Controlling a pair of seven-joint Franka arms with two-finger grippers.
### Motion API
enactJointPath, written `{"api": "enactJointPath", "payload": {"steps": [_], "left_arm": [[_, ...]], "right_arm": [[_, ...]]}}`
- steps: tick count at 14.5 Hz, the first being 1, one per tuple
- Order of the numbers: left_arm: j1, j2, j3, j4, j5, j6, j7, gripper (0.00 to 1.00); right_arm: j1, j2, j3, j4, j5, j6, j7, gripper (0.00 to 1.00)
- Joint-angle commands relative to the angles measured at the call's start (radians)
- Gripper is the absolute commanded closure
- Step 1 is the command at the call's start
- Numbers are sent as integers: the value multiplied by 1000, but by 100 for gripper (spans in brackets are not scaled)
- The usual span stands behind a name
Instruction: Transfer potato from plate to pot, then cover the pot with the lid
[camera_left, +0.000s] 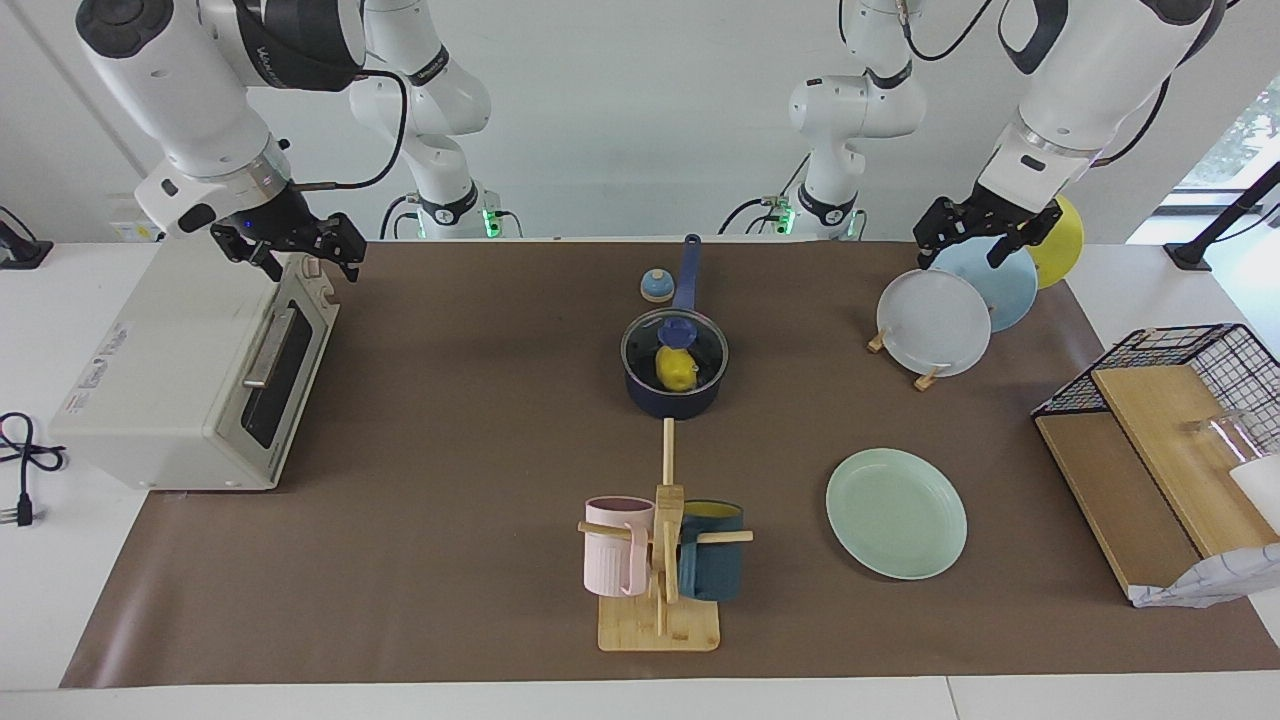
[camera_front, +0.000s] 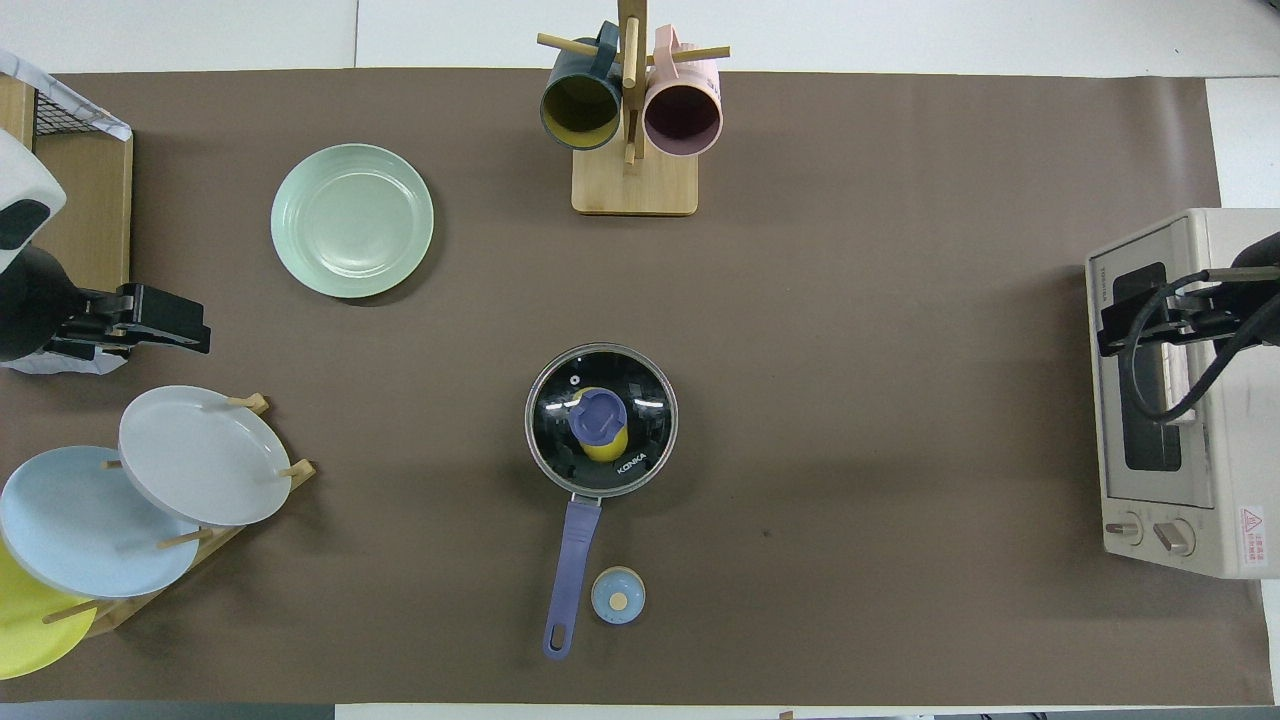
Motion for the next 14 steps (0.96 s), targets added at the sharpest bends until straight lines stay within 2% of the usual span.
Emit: {"api": "enactJointPath", "payload": {"steps": [1,4,14], "left_arm": [[10,-5,-5,-5,0,4,-10,0],[10,-5,-5,-5,0,4,-10,0],[10,-5,-6,-5,0,4,-10,0]], "right_arm": [[4,-21,-4,-25,7,2,-7,0],[-2,-24,-8,1,5,5,-12,0],[-2,-29,3,-10,4,5,-16,0]]}}
